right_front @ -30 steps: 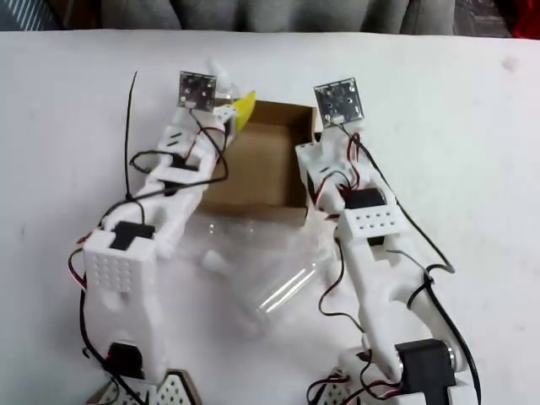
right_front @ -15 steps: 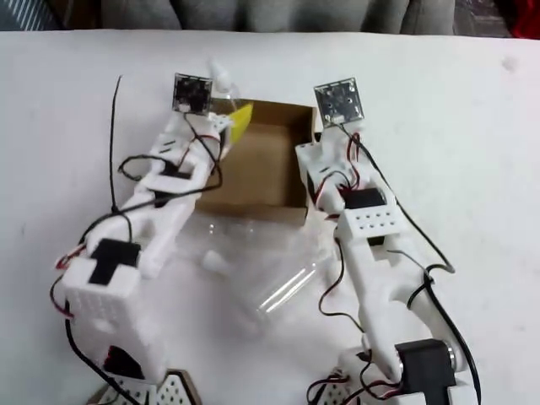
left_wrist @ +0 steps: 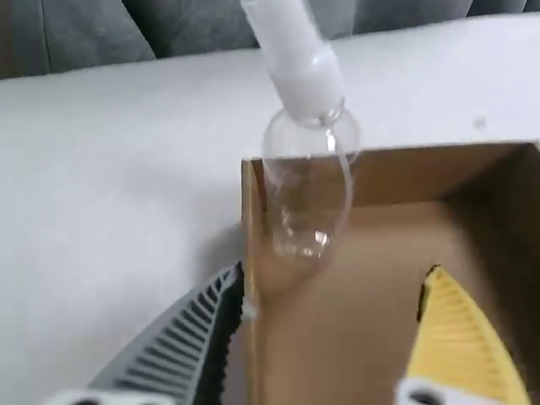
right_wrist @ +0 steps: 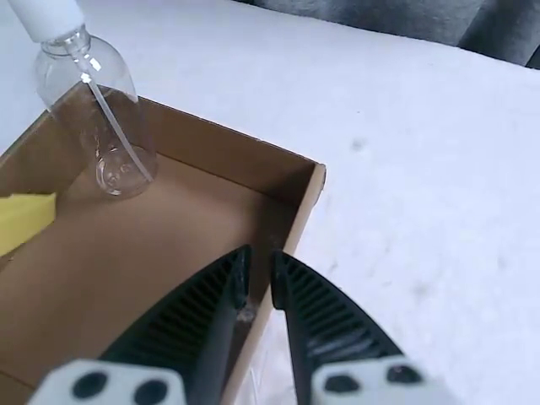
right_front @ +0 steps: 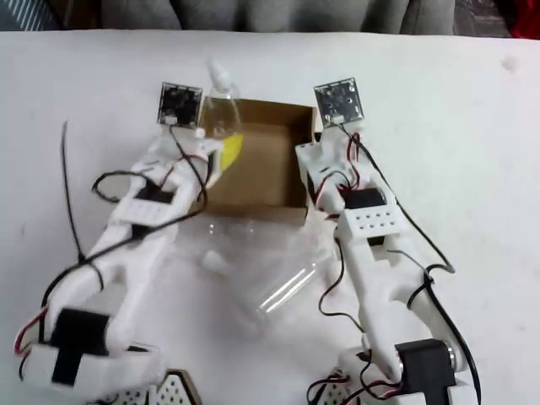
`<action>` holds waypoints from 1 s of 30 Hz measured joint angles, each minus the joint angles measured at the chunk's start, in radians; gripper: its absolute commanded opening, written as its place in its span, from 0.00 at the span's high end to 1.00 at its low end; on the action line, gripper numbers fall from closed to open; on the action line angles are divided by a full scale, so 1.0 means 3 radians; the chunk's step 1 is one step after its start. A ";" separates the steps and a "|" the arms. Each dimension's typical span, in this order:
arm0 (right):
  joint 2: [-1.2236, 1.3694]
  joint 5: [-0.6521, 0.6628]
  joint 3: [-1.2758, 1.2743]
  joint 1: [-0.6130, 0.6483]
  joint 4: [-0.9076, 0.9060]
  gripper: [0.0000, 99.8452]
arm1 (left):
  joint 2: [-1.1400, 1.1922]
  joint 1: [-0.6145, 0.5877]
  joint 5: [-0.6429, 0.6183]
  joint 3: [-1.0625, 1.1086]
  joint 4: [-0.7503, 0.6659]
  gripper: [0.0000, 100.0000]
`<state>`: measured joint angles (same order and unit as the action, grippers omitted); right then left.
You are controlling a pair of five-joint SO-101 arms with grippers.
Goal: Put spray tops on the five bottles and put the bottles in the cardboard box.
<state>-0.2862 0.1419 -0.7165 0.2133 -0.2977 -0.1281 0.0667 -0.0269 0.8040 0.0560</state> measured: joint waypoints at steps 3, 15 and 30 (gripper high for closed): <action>0.0000 0.0000 0.0000 0.0000 0.0000 0.99 | -0.0358 -0.0082 0.0000 0.0210 0.0276 0.70; 0.0000 0.0000 0.0000 0.0000 0.0000 0.99 | -0.2000 -0.0435 0.0655 0.0905 0.1657 0.70; 0.0000 0.0000 0.0000 0.0000 0.0000 0.99 | -0.4230 -0.0522 0.3105 0.1821 0.2787 0.70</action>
<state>-0.2862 0.1419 -0.7165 0.2133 -0.2977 -1.3970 -0.0898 0.9045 1.3502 0.8922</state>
